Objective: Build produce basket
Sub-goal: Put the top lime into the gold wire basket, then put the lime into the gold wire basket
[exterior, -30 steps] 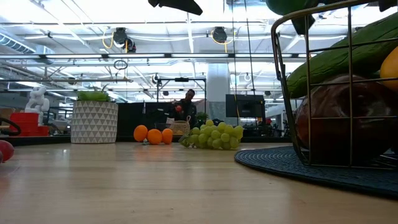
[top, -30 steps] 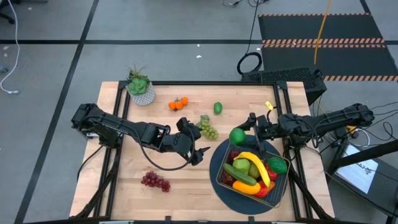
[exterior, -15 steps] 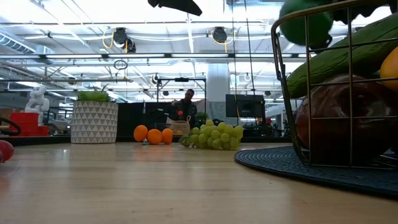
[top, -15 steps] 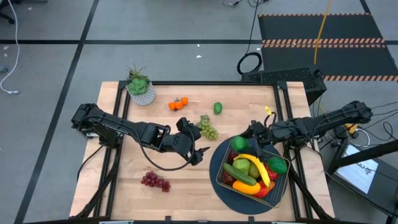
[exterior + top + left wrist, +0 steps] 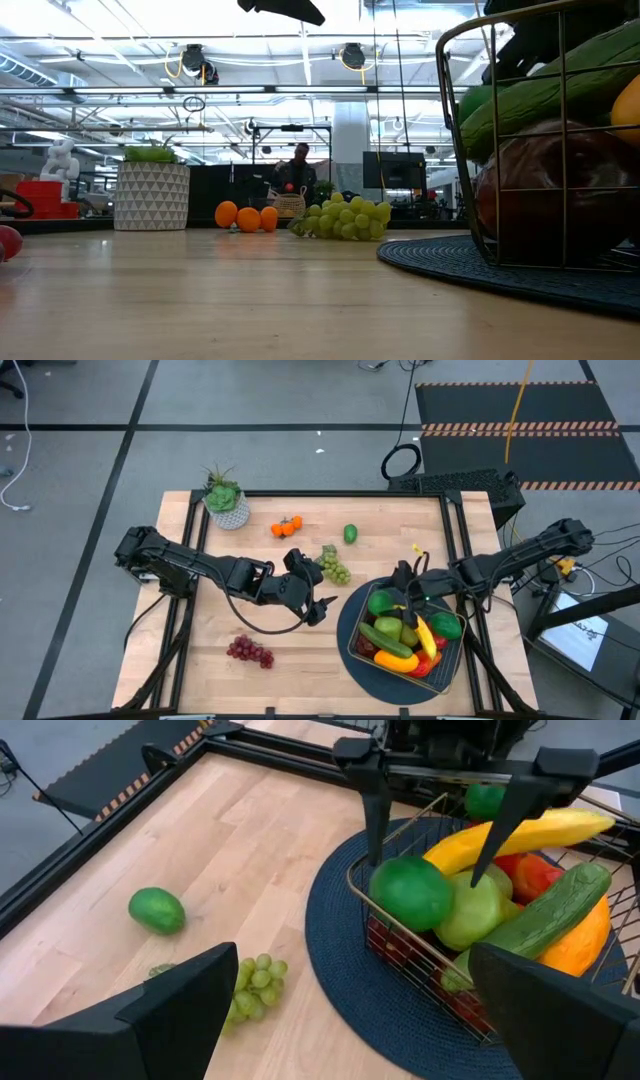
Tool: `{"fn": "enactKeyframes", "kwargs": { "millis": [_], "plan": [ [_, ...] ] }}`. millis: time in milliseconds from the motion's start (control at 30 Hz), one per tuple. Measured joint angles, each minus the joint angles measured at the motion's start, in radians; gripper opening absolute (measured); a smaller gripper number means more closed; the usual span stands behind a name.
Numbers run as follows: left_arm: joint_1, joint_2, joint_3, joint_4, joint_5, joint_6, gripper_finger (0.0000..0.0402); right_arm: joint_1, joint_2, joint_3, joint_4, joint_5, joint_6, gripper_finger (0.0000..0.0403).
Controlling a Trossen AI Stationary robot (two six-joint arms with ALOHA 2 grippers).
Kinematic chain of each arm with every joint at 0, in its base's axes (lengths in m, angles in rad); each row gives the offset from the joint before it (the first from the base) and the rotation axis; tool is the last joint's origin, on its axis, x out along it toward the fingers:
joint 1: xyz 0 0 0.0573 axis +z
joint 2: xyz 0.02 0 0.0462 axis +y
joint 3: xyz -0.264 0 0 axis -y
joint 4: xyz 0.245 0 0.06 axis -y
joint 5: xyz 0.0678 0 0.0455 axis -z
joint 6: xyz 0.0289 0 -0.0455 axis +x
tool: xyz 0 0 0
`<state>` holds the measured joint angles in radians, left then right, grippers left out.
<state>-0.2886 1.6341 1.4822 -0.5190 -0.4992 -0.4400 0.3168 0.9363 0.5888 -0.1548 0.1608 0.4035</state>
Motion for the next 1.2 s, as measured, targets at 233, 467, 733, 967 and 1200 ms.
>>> {"fn": "enactKeyframes", "kwargs": {
  "millis": [233, 467, 733, 967, 1200],
  "plan": [
    [0.003, 0.0, 0.0, 0.0, 0.0, 0.012, 0.0397, 0.0, -0.057, 0.0, 0.023, 0.0, -0.065, 0.0385],
    [0.041, 0.0, 0.0, 0.0, 0.0, 0.062, 0.0397, 0.0, -0.151, 0.0, -0.006, 0.0, -0.087, 0.0381],
    [0.118, 0.0, 0.0, 0.0, -0.002, 0.05, 0.0397, -0.001, -0.202, 0.0, -0.009, 0.028, -0.185, 0.038],
    [0.154, 0.0, 0.0, 0.0, -0.019, 0.064, 0.0397, -0.012, -0.212, 0.0, -0.008, 0.028, -0.264, 0.038],
    [0.204, 0.021, 0.0, 0.029, -0.048, 0.038, 0.0397, -0.077, -0.284, 0.0, 0.006, 0.027, -0.38, 0.038]
  ]
}}
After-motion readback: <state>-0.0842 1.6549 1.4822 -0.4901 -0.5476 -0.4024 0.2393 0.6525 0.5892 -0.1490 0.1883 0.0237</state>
